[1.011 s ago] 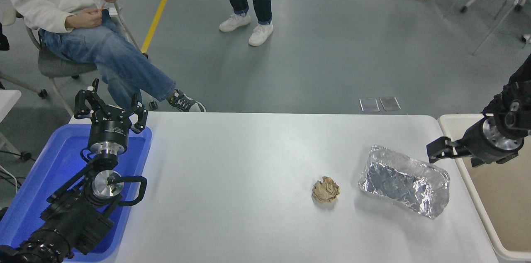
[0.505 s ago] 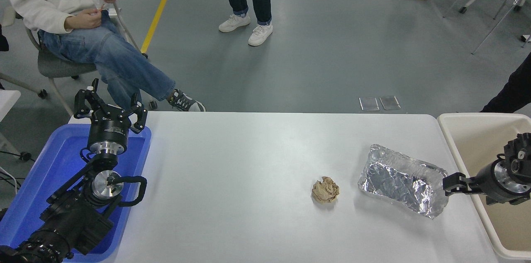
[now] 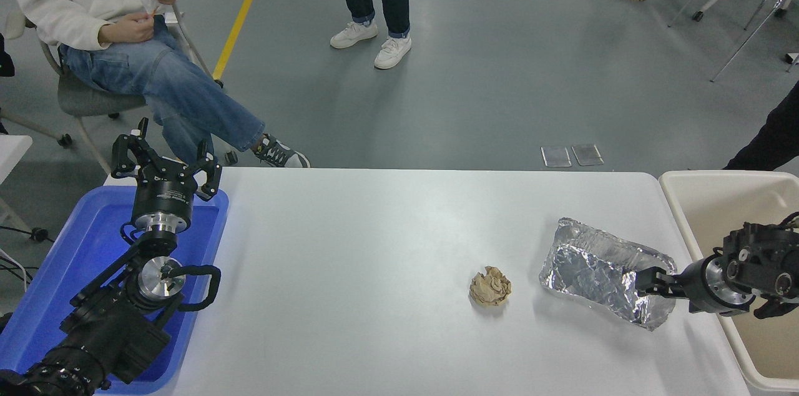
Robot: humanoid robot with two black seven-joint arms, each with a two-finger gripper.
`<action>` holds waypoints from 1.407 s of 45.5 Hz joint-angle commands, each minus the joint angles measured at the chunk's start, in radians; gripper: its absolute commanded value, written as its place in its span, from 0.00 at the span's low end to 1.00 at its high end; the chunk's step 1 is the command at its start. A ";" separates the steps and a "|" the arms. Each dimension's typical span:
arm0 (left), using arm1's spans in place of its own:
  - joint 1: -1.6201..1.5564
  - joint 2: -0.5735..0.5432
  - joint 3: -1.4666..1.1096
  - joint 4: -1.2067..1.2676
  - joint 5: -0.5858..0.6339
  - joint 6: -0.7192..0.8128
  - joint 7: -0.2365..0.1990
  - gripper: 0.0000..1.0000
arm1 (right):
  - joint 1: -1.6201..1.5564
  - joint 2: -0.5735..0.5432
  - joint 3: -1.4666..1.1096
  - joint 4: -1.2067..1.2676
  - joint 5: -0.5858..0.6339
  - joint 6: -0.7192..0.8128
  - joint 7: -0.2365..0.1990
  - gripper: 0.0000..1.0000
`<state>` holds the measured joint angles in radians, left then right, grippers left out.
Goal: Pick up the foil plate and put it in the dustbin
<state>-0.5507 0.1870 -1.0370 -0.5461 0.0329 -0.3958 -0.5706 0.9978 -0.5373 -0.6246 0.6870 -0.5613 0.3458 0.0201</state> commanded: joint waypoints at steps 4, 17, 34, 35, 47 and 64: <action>0.000 0.000 0.000 0.000 0.001 0.000 0.000 0.99 | -0.042 0.043 0.029 -0.063 -0.002 -0.038 -0.008 0.06; 0.000 0.000 0.000 0.000 0.001 0.000 0.000 0.99 | -0.031 0.039 0.029 -0.060 -0.005 -0.041 -0.006 0.00; 0.000 0.000 0.000 0.000 0.001 0.000 0.002 0.99 | 0.152 -0.102 0.013 0.113 -0.005 0.028 0.000 0.00; 0.000 0.000 0.000 0.000 0.001 0.000 0.002 0.99 | 0.179 -0.125 0.011 0.133 -0.006 0.041 -0.002 0.00; -0.002 0.000 0.000 0.000 0.001 0.000 0.005 0.99 | 0.628 -0.306 -0.127 0.305 -0.061 0.263 -0.005 0.00; 0.000 0.002 -0.001 0.000 0.001 0.000 0.005 0.99 | 1.209 -0.277 -0.457 0.371 -0.058 0.440 0.003 0.00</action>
<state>-0.5513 0.1872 -1.0370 -0.5460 0.0338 -0.3957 -0.5664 1.8875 -0.8199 -0.9240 1.0094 -0.6160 0.6979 0.0210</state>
